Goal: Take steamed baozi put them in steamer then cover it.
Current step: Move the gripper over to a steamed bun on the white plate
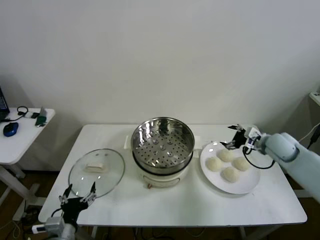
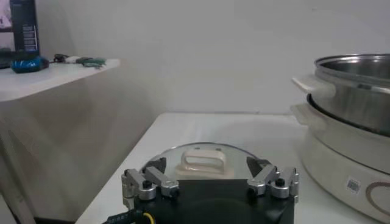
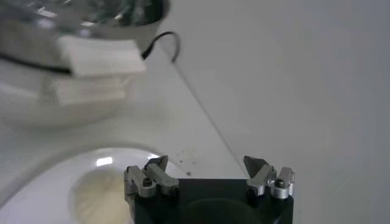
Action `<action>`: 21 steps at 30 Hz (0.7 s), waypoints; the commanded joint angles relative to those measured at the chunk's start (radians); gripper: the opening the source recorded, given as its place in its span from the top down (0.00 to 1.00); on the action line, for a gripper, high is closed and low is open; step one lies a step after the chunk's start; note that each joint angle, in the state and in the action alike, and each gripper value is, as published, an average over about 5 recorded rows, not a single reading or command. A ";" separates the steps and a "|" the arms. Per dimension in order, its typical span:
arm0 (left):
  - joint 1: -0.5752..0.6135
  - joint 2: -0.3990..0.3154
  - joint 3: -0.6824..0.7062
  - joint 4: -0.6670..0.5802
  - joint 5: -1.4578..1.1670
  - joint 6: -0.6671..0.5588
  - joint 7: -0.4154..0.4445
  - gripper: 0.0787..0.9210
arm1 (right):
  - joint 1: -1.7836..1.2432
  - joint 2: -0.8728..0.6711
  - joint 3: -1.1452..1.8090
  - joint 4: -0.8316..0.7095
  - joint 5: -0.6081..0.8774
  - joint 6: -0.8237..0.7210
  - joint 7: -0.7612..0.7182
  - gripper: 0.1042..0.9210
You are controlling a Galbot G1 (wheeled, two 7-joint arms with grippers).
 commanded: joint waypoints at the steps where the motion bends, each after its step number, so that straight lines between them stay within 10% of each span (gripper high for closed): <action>1: -0.001 0.004 0.002 0.005 -0.003 -0.004 0.001 0.12 | 0.576 -0.024 -0.578 -0.221 -0.113 0.221 -0.405 0.12; 21: -0.010 0.013 0.006 0.033 -0.004 -0.013 0.001 0.12 | 0.406 0.305 -0.568 -0.440 -0.051 0.112 -0.419 0.12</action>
